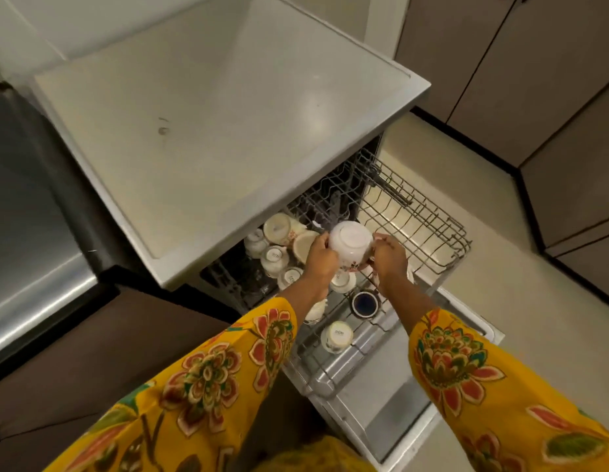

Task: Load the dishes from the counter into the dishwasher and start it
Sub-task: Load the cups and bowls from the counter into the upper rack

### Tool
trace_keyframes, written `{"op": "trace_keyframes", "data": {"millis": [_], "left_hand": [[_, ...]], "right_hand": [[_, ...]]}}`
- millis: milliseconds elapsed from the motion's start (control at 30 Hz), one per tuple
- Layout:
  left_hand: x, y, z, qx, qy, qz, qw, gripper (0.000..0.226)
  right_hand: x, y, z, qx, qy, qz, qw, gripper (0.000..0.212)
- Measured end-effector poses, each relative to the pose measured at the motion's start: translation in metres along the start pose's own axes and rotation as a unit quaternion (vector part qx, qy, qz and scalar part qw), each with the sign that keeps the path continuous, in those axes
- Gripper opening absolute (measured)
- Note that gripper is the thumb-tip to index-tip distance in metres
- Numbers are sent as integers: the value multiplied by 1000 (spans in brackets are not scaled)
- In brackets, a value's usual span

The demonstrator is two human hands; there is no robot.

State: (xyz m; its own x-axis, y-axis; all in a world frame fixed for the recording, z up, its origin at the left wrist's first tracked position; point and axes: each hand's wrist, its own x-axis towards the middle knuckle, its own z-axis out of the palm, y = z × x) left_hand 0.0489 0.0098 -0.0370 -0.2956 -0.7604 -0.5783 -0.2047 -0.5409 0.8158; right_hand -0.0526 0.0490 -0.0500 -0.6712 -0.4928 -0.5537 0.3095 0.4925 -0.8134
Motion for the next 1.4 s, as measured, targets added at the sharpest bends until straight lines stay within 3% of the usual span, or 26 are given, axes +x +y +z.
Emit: {"op": "trace_keyframes", "data": {"millis": [167, 533, 767, 1267, 1400], "left_hand": [[53, -8, 29, 20, -34, -48, 998, 56], [118, -46, 61, 144, 13, -79, 986, 55], [134, -49, 69, 154, 11, -99, 983, 55], [135, -49, 72, 143, 18, -108, 984, 54], [128, -46, 65, 133, 24, -98, 986, 50]], "right_hand": [[63, -1, -15, -23, -31, 25, 999, 23], [144, 35, -16, -16, -93, 108, 990, 22], [166, 42, -15, -33, -112, 113, 987, 30], [178, 47, -15, -55, -126, 130, 982, 25], [174, 46, -15, -90, -116, 107, 983, 36]]}}
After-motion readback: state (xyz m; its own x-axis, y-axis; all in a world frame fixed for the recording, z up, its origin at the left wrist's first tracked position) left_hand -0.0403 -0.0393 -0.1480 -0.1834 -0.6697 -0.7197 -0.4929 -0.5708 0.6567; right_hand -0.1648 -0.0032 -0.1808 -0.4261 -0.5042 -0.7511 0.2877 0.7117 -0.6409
